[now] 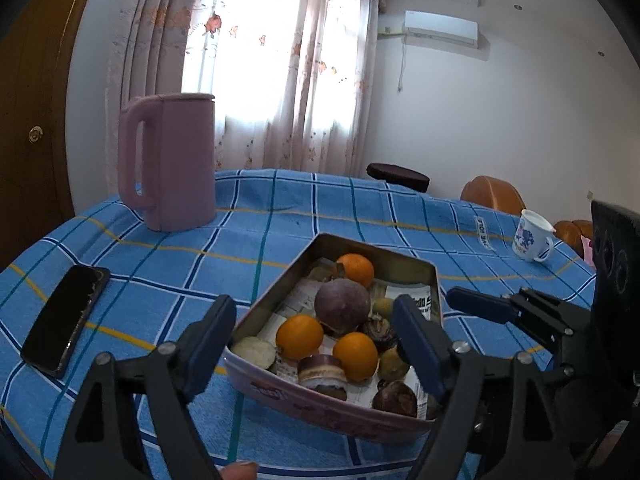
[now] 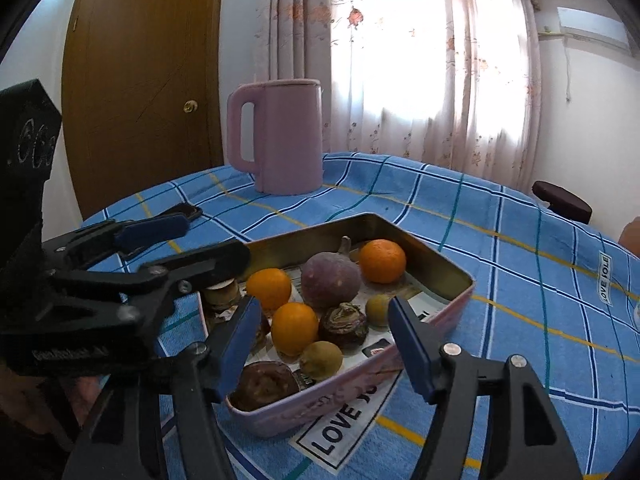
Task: Organize fruits
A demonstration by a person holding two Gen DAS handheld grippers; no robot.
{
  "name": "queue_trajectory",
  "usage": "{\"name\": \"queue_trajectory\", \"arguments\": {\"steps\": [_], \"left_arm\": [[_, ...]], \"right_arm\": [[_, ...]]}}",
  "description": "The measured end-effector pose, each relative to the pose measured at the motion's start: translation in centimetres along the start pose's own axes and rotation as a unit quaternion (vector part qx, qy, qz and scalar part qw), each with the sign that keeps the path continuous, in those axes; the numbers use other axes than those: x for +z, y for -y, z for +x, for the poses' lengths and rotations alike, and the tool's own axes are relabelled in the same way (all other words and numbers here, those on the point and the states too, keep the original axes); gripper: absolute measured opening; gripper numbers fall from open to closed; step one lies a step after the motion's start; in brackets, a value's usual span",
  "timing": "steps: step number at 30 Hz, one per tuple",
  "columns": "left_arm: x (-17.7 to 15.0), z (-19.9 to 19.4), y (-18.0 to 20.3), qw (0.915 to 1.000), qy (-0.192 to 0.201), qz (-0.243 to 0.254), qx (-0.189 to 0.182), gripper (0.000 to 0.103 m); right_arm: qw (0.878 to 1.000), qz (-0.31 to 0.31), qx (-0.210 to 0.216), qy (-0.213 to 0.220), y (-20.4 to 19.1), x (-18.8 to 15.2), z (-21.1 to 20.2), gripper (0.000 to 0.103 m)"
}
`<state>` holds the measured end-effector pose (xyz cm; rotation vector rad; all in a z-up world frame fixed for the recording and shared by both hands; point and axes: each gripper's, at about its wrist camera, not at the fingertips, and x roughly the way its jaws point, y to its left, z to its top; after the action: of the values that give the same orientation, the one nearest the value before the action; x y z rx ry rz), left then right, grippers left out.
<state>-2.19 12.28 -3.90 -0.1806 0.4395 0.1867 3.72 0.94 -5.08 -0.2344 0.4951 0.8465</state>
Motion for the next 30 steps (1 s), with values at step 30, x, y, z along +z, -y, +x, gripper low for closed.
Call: {"name": "queue_trajectory", "arguments": {"steps": [30], "left_arm": [[0.9, -1.8, 1.4, 0.9997, 0.023, 0.010, -0.002, 0.103]], "right_arm": [[0.996, 0.041, -0.054, 0.057, 2.8, -0.1, -6.5, 0.069]]}}
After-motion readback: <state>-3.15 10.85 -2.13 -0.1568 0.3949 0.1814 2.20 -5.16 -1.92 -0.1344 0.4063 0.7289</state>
